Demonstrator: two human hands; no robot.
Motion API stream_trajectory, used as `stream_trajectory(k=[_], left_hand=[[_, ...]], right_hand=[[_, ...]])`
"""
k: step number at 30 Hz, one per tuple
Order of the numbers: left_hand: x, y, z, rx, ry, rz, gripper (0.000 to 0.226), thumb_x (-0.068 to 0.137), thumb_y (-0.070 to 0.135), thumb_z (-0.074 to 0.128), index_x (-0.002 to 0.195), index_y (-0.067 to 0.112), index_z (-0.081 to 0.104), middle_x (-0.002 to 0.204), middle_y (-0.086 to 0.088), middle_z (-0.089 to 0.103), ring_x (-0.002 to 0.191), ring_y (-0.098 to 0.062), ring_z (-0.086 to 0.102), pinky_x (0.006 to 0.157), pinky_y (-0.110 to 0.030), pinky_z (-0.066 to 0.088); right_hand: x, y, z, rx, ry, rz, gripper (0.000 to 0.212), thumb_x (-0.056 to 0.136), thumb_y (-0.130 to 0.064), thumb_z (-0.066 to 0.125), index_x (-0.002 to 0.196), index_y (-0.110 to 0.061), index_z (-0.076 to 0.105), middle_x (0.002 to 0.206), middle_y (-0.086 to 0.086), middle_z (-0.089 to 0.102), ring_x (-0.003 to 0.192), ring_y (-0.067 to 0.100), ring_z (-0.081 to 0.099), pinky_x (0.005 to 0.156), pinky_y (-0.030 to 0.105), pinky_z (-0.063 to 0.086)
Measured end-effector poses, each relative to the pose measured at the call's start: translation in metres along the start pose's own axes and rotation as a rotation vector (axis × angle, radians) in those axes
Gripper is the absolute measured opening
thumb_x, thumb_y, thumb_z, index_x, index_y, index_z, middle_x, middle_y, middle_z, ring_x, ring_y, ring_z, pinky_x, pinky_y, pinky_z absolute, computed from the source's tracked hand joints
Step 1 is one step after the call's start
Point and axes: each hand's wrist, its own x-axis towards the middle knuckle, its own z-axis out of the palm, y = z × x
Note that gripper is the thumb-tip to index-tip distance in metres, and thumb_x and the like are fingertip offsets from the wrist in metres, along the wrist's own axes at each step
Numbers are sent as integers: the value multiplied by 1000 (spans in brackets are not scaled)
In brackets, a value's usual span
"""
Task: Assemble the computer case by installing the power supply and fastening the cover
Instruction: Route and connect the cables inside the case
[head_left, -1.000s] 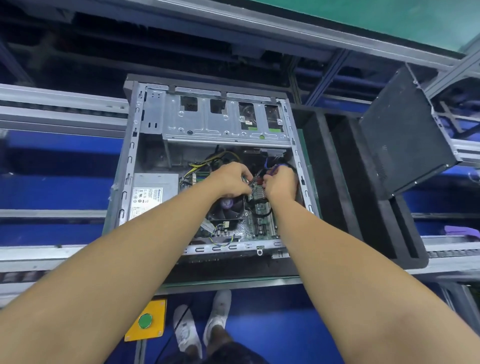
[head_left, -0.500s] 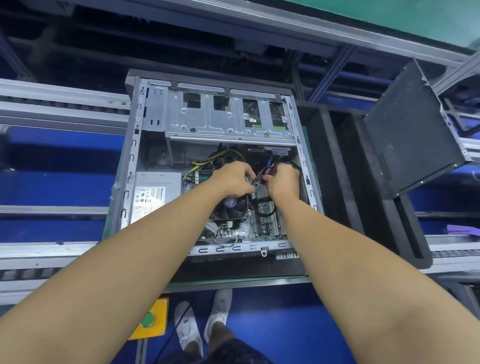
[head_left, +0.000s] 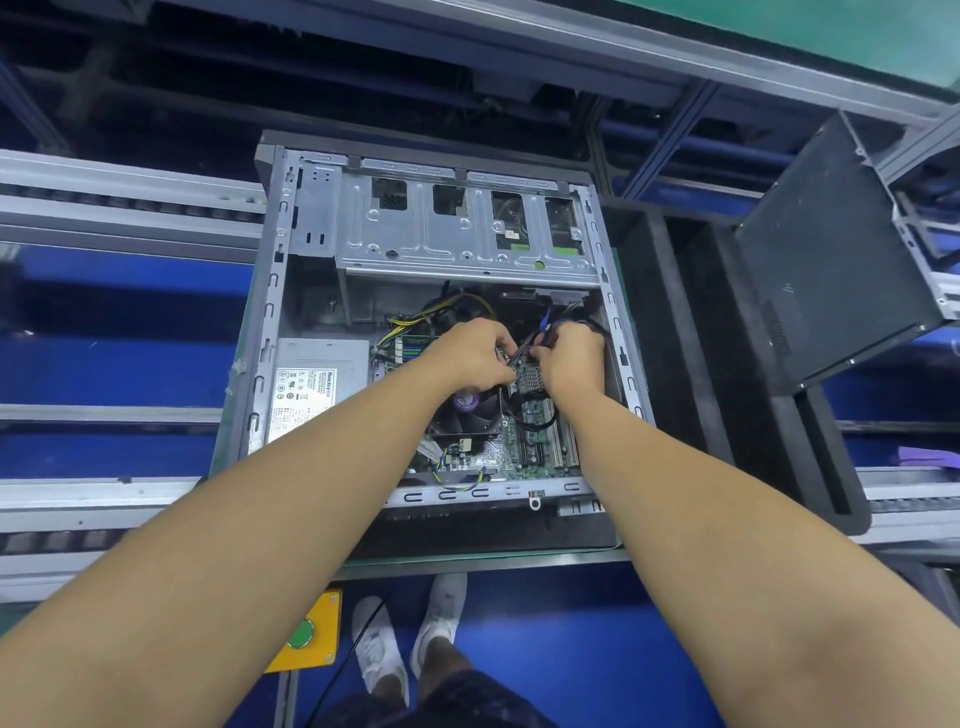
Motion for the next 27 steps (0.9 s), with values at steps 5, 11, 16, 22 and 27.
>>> stream_trajectory(k=[5, 11, 16, 22, 27], left_hand=[[1, 0, 0, -7, -10, 6, 24, 85, 22, 73, 102, 30, 58, 111, 0, 68, 55, -6, 46, 51, -24, 37], [1, 0, 1, -9, 3, 2, 24, 84, 22, 72, 102, 29, 58, 110, 0, 68, 55, -8, 46, 57, -27, 41], [0, 0, 3, 7, 11, 7, 24, 85, 23, 71, 103, 29, 57, 108, 0, 68, 54, -8, 46, 59, -27, 41], [-1, -2, 2, 31, 18, 28, 26, 84, 25, 72, 107, 28, 60, 111, 0, 68, 56, -6, 45, 66, -28, 42], [-2, -1, 3, 48, 25, 36, 27, 83, 29, 73, 108, 28, 62, 108, 0, 67, 80, -22, 60, 79, -35, 52]], right_hand=[[0, 1, 2, -34, -3, -5, 6, 97, -10, 70, 101, -7, 73, 104, 15, 71, 80, 23, 56, 72, 25, 44], [0, -4, 1, -42, -33, -8, 2, 95, -4, 71, 93, -6, 71, 96, 14, 69, 81, 28, 62, 73, 32, 50], [-4, -7, 2, -76, -36, -35, 4, 95, -1, 69, 96, -1, 73, 98, 18, 69, 85, 33, 65, 77, 42, 58], [-12, -5, 2, -26, -8, -10, 20, 103, -17, 63, 90, -3, 66, 85, 11, 57, 72, 27, 53, 67, 33, 46], [-12, -8, 2, -45, 13, 36, 17, 103, -16, 63, 93, -4, 68, 81, 9, 54, 69, 29, 51, 63, 32, 42]])
